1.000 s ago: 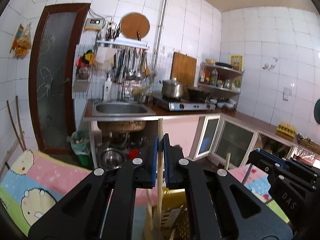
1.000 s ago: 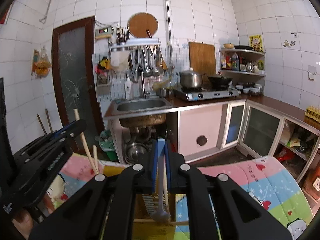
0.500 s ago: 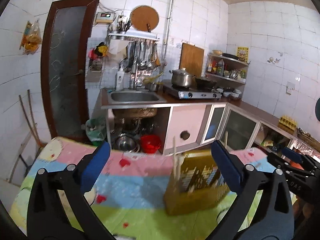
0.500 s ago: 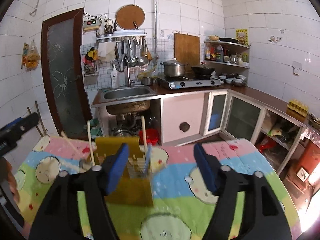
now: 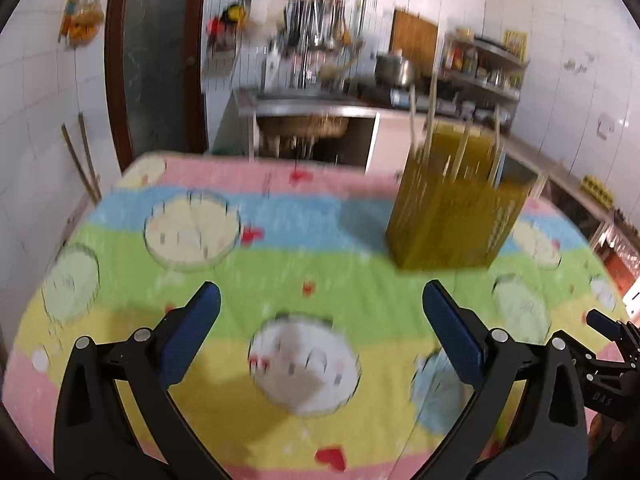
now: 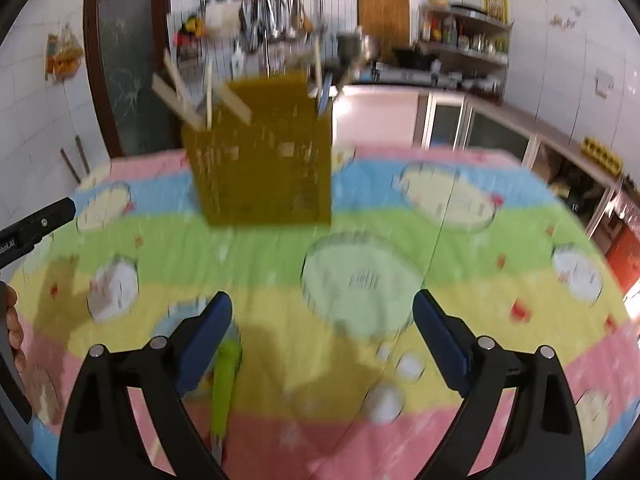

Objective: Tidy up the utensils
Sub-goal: 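Move both open tools back over the green frog fork on the quilt, then grasp the green frog fork with the right tool while the left tool grasps a chopstick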

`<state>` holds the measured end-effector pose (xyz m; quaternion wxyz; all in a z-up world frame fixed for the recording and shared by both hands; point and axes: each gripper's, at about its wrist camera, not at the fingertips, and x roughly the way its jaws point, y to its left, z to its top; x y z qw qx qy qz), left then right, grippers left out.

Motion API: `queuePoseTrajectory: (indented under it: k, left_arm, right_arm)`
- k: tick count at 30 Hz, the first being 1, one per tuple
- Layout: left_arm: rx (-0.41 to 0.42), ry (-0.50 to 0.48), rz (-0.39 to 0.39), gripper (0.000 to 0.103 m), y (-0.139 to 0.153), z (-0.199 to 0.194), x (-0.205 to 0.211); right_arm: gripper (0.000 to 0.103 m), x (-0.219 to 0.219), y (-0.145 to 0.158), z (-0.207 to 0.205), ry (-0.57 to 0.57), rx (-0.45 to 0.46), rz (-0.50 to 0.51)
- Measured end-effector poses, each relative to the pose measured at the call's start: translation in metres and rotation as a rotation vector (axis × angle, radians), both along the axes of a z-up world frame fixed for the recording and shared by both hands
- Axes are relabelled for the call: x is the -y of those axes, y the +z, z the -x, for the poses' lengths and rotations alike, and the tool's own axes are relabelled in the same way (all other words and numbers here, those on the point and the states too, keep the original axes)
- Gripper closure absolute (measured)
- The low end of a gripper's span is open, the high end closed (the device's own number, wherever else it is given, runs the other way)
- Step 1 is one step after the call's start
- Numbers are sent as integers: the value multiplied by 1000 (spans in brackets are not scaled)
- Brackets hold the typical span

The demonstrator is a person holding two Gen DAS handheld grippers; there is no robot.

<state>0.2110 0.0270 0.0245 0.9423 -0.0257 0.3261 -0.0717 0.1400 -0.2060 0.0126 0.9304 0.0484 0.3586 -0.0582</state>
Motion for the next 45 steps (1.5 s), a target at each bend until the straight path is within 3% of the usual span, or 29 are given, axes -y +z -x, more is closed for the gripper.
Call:
queuePoseTrajectory:
  k: [6, 18, 26, 34, 45]
  left_arm:
    - [-95, 1, -46, 5, -46, 10, -6]
    - [-204, -33, -103, 5, -82, 11, 1]
    - [-249, -26, -117, 5, -93, 5, 2]
    - [-244, -22, -133, 5, -91, 7, 5]
    - [-213, -45, -113, 5, -73, 10, 38]
  right_arm:
    - [13, -17, -39, 10, 11, -91, -35]
    - [15, -46, -53, 5, 9, -162, 46]
    - [45, -54, -55, -5, 29, -186, 38]
    - [85, -63, -54, -9, 71, -176, 14]
    - [86, -17, -43, -9, 32, -152, -6]
